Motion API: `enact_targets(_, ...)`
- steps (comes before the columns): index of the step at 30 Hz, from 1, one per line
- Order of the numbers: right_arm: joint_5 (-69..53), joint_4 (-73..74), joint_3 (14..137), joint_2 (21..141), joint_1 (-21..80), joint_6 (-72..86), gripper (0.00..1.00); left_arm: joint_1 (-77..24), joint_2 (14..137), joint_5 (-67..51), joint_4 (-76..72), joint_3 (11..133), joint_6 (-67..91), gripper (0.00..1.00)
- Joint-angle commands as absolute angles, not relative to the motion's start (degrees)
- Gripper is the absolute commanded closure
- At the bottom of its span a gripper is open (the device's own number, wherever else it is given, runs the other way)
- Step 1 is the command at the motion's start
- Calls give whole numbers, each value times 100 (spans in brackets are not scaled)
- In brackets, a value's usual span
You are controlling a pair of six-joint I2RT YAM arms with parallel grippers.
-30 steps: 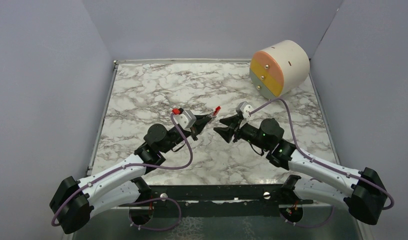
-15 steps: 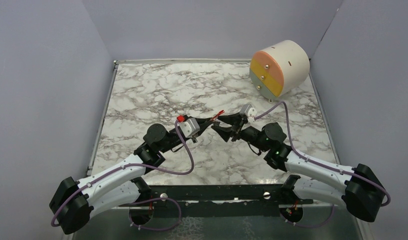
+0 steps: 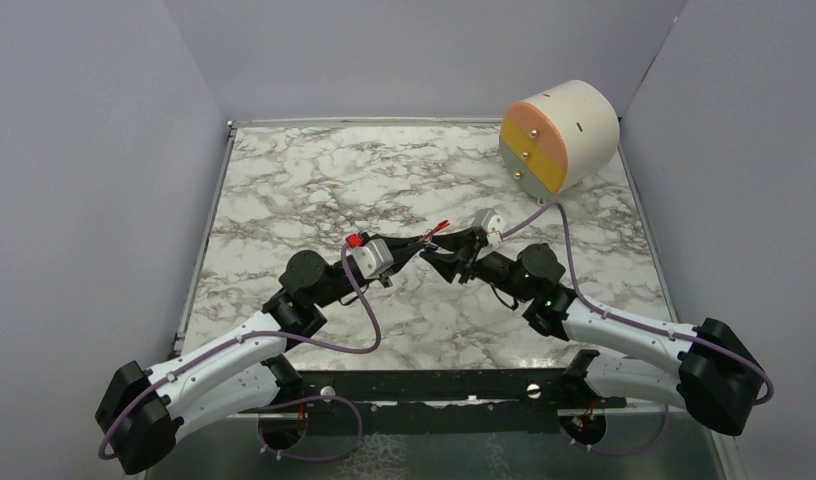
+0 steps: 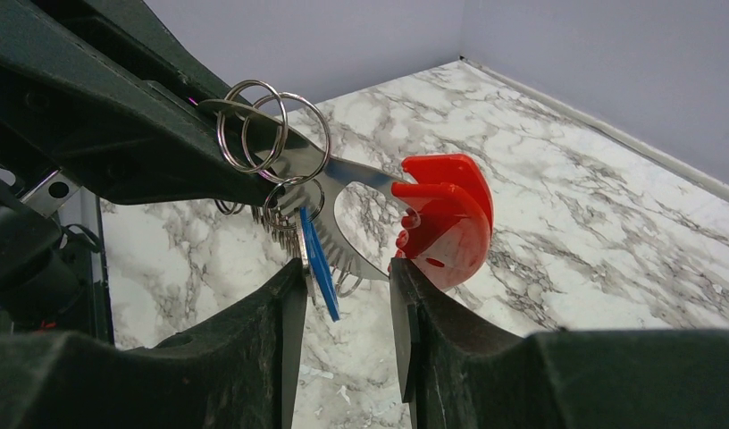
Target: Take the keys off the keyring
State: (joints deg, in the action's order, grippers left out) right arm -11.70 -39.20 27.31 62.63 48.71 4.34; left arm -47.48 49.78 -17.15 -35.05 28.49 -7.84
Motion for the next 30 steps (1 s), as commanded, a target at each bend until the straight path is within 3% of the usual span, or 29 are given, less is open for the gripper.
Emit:
enact_targets(1, -1357, -4092, 2856, 6162, 4904, 457, 61, -4772, 4878, -1764, -3709, 2961, -804, 100)
enact_targets(12, -1561, -3931, 2958, 5957, 4904, 606, 61, -4772, 4922, -1696, -3707, 2951, -781, 100)
enact_targets(15, -1572, -3859, 3020, 6043, 4904, 605, 70, -4781, 4923, -1663, -3716, 2953, -759, 100)
enact_targets(20, -1691, -3848, 3097, 6204, 4909, 667, 99, -4781, 4987, -1598, -3725, 2951, -783, 100)
enact_targets(25, -1411, -3275, 3240, 6026, 4917, 481, 99, -4788, 4992, -1084, -3710, 2805, -838, 99)
enact_targets(30, -678, -2301, 3387, 5500, 4922, 113, 99, -4789, 4842, -370, -3528, 2626, -892, 72)
